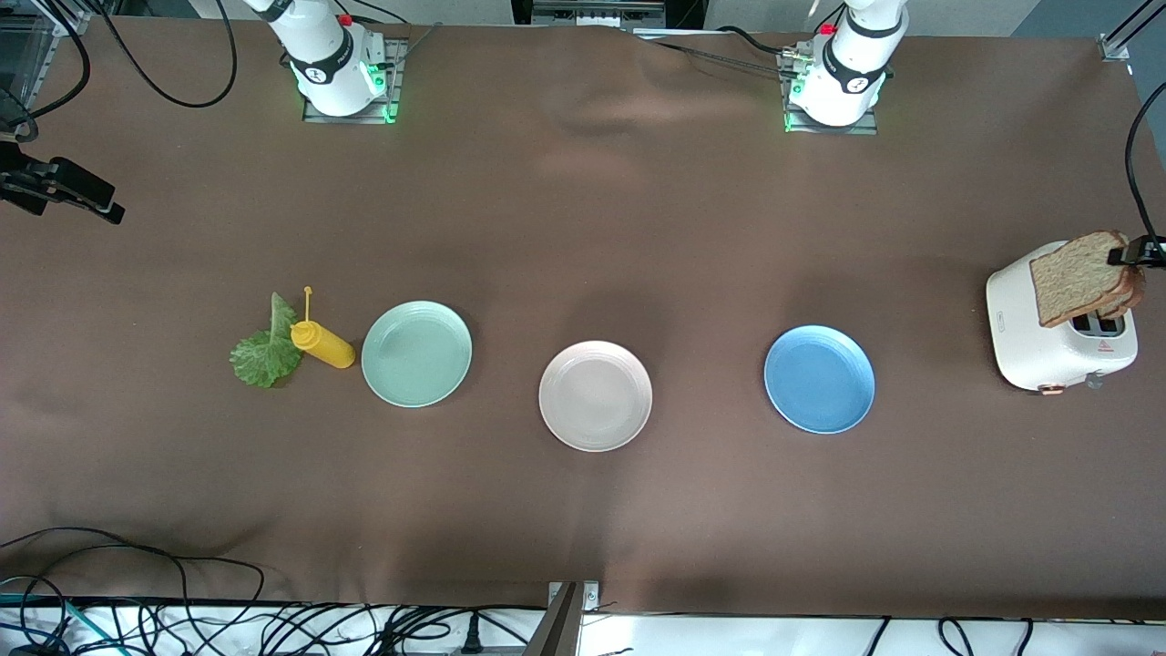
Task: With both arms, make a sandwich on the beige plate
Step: 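Lift the bread slice out of the toaster with the left gripper, then carry the bread slice over the beige plate and lower it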
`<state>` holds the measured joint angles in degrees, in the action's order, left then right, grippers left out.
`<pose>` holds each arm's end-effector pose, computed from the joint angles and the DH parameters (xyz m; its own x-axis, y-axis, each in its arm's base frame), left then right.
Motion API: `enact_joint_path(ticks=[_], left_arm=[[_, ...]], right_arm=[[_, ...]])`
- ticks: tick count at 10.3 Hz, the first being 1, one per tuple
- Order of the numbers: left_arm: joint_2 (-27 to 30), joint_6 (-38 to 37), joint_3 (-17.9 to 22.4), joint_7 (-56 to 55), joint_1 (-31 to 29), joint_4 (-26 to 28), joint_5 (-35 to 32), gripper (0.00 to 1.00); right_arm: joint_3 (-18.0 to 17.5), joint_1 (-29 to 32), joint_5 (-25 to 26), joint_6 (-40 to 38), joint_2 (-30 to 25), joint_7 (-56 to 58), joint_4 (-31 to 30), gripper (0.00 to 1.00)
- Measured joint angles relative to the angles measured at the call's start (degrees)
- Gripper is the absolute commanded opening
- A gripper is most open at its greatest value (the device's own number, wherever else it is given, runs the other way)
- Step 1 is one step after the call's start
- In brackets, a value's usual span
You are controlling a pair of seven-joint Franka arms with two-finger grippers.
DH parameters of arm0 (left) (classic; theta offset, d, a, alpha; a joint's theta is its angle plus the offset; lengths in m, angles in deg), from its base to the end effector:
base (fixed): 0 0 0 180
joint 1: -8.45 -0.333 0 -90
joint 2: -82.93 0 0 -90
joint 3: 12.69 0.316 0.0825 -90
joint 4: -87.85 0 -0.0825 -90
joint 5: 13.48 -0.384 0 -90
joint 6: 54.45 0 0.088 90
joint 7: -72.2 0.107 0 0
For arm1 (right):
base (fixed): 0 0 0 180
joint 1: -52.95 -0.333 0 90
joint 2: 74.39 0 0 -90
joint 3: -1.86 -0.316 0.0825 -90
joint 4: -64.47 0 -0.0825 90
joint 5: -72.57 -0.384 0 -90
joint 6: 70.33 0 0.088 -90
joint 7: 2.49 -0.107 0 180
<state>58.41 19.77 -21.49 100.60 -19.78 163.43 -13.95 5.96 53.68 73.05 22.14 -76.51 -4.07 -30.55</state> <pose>0.5884 0.2269 0.4679 0.9154 -0.1927 -0.3534 -0.1043 -0.9615 0.2541 0.5436 -0.0475 0.6071 0.9938 -0.1112 -0.0074 -0.1112 -0.9938 0.0059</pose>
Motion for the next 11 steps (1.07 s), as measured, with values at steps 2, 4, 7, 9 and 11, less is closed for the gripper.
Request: enact_joint_path(ticks=[2, 4, 7, 9, 11], left_arm=[[0.0, -0.7, -0.1, -0.8, 0.1, 0.0, 7.5, 0.00], [-0.4, -1.1, -0.2, -5.3, 1.2, 0.3, 14.2, 0.00], [-4.0, 0.2, -0.3, -13.2, 4.9, 1.1, 25.8, 0.00], [-8.0, 4.6, -0.3, -16.9, 8.2, 1.2, 31.6, 0.00], [-11.2, 8.8, -0.3, -18.5, 11.3, 1.2, 37.2, 0.00]], right_arm=[[0.0, 0.0, 0.0, 0.0, 0.0, 0.0, 0.0, 1.00], [0.0, 0.0, 0.0, 0.0, 0.0, 0.0, 0.0, 1.00], [0.0, 0.0, 0.0, 0.0, 0.0, 0.0, 0.0, 1.00], [0.0, 0.0, 0.0, 0.0, 0.0, 0.0, 0.0, 1.00], [0.0, 0.0, 0.0, 0.0, 0.0, 0.0, 0.0, 1.00]])
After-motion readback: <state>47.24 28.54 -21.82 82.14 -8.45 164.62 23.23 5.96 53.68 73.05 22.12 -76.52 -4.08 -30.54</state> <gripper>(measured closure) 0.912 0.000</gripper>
